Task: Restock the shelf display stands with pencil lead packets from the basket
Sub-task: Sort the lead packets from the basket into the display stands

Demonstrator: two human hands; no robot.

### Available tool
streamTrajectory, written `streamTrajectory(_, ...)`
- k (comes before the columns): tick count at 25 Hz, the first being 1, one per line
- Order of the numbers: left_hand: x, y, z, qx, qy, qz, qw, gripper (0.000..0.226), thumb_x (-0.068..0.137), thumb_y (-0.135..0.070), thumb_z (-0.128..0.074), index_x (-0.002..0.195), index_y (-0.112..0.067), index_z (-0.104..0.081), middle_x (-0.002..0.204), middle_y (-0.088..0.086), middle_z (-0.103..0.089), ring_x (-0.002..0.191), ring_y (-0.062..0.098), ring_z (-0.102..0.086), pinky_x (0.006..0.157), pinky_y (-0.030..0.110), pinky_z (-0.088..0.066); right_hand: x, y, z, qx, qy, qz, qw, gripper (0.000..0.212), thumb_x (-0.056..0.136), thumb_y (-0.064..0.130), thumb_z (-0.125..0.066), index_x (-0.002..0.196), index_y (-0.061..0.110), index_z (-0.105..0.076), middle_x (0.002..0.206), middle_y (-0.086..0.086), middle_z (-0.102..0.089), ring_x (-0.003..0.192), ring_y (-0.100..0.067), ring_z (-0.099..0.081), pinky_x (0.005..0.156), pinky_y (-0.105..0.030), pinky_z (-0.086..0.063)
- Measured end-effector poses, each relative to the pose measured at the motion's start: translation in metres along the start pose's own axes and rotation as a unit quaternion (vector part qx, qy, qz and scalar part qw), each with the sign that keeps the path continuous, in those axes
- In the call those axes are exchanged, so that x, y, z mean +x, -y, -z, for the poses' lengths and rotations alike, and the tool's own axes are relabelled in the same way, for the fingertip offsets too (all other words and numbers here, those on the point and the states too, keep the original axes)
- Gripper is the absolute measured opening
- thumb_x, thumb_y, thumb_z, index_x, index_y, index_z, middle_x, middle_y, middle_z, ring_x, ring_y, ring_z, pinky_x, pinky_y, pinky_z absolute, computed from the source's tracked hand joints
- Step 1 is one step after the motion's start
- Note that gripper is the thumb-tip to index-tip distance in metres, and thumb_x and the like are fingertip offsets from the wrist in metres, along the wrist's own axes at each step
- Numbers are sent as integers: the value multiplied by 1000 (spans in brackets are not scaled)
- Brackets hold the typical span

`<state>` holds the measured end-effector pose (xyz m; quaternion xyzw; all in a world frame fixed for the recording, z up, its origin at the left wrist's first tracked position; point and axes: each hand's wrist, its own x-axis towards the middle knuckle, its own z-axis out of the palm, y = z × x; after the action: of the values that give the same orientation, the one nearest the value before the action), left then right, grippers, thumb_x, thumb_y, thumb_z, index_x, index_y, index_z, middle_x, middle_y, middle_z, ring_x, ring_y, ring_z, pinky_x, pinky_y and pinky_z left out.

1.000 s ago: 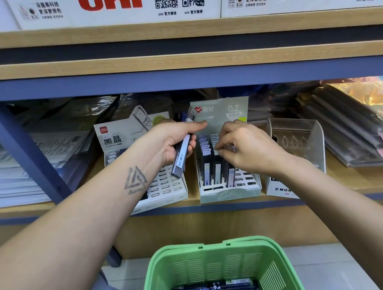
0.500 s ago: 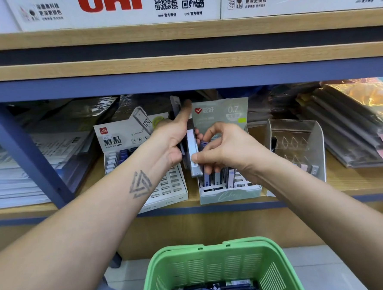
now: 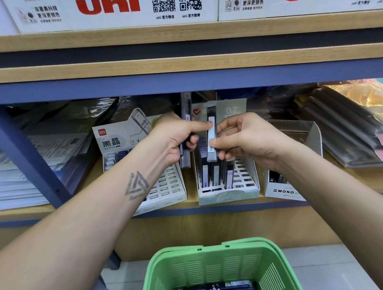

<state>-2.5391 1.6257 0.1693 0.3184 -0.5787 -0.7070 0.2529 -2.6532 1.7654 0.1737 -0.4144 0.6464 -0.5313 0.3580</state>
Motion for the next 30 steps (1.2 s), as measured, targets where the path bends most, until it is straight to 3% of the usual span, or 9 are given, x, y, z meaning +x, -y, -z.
streamTrajectory(3, -3, -2, -3, 28, 13, -22, 999, 38, 72, 1, -84, 101, -7, -62, 67, 2, -63, 40, 7, -39, 39, 18, -28, 0, 6, 11, 14, -31, 17, 999, 26, 89, 17, -75, 107, 1, -66, 81, -17, -72, 66, -25, -65, 55, -26, -52)
streamTrajectory(5, -9, -2, -7, 68, 56, -24, 996, 20, 74, 2, -82, 78, -16, -73, 62, -2, -64, 43, 8, -38, 42, 19, -27, 3, 8, 19, 42, -74, 50, 995, 26, 91, 17, -73, 112, 4, -64, 83, -15, -72, 63, -23, -63, 52, -25, -49)
streamTrajectory(7, -12, 0, -10, 101, 91, -16, 991, 35, 77, 3, -80, 53, -20, -69, 56, -5, -60, 42, 7, -38, 43, 19, -27, 8, 6, 21, 42, -90, 70, 993, 22, 91, 9, -72, 112, 5, -65, 78, -12, -71, 59, -20, -61, 51, -24, -48)
streamTrajectory(12, -7, 2, -10, 46, 111, 78, 990, 20, 87, -14, -74, 102, -11, -60, 83, 9, -69, 38, 4, -40, 35, 14, -29, 11, 4, 39, -19, -117, 58, 991, 12, 89, -2, -70, 99, 5, -69, 69, -11, -68, 52, -14, -59, 51, -21, -48)
streamTrajectory(17, -5, -5, -4, -14, 79, 119, 990, 26, 96, -31, -60, 79, -15, -50, 63, 6, -56, 40, 10, -40, 38, 15, -28, 11, -1, 57, -203, -146, 48, 967, 13, 89, 4, -73, 100, 9, -70, 69, -15, -69, 54, -16, -61, 52, -24, -49)
streamTrajectory(20, -3, -4, -6, -11, 83, 124, 989, 26, 99, -29, -55, 81, -12, -53, 62, 4, -53, 42, 11, -44, 37, 16, -29, 12, -2, 44, -132, -105, 65, 983, 17, 89, 0, -71, 105, -3, -66, 73, -20, -68, 52, -16, -61, 52, -25, -52)
streamTrajectory(23, -3, -2, -7, 5, 81, 120, 989, 27, 101, -29, -54, 81, -11, -54, 62, 3, -53, 42, 11, -47, 35, 15, -30, 13, -4, 25, -131, -55, 112, 983, 13, 89, 2, -72, 100, 3, -67, 78, -21, -72, 58, -24, -68, 60, -33, -59)
streamTrajectory(26, -3, -3, -2, 5, 70, 116, 991, 29, 101, -29, -54, 79, -11, -54, 59, 2, -53, 42, 10, -46, 34, 15, -30, 12, -13, 10, -246, -34, 165, 955, 11, 88, 12, -76, 96, 16, -69, 82, -8, -74, 74, -25, -73, 73, -39, -61)
streamTrajectory(30, -5, -5, 5, 5, 70, 112, 991, 27, 100, -29, -56, 80, -11, -55, 58, 2, -54, 41, 10, -45, 34, 15, -31, 9, -27, 3, -335, -36, 194, 921, 15, 87, 21, -78, 93, 29, -67, 87, 6, -71, 87, -9, -67, 79, -29, -53)
